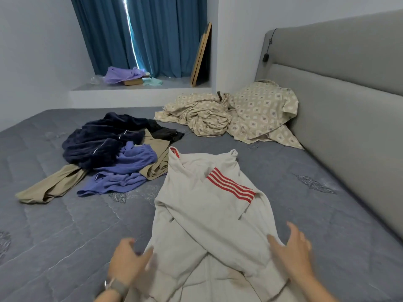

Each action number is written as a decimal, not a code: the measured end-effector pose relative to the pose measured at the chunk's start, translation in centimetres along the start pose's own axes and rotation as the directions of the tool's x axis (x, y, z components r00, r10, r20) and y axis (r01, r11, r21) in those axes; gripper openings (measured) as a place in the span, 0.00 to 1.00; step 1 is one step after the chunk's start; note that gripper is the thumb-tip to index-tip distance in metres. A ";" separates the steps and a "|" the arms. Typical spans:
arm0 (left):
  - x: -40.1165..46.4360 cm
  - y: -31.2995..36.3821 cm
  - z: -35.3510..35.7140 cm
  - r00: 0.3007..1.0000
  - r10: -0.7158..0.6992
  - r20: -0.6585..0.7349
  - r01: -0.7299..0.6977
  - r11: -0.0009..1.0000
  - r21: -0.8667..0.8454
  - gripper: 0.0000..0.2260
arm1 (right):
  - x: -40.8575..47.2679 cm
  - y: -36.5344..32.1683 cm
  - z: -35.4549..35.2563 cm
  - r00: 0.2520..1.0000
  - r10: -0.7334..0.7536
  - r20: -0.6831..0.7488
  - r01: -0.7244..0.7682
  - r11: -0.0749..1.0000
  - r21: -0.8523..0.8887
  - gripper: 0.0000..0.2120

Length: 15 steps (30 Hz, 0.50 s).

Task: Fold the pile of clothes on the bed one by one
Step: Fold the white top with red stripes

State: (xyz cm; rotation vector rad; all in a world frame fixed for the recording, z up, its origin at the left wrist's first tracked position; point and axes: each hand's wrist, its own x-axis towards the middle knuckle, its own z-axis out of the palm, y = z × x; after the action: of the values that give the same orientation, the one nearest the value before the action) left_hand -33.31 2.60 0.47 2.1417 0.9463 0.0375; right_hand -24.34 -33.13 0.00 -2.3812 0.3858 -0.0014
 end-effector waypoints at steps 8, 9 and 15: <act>14.1 13.0 4.2 0.982 0.137 0.133 -0.101 0.964 -0.245 0.29 | 15.4 -11.9 4.0 0.954 -0.178 0.240 0.157 0.982 0.102 0.09; 16.3 13.9 5.0 0.983 0.139 0.121 -0.110 0.970 -0.217 0.29 | 17.3 -12.6 4.8 0.964 -0.170 0.203 0.147 0.981 0.124 0.08; 27.4 18.7 9.4 0.988 0.096 0.124 -0.087 0.993 -0.076 0.40 | 27.7 -15.7 10.4 0.972 0.043 0.230 -0.074 0.989 0.126 0.46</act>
State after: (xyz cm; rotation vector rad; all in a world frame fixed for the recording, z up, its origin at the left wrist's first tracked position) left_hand 0.98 6.15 -0.87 2.0944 0.7611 -0.0199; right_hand 7.56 -22.95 -0.38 -2.2076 0.3353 0.2621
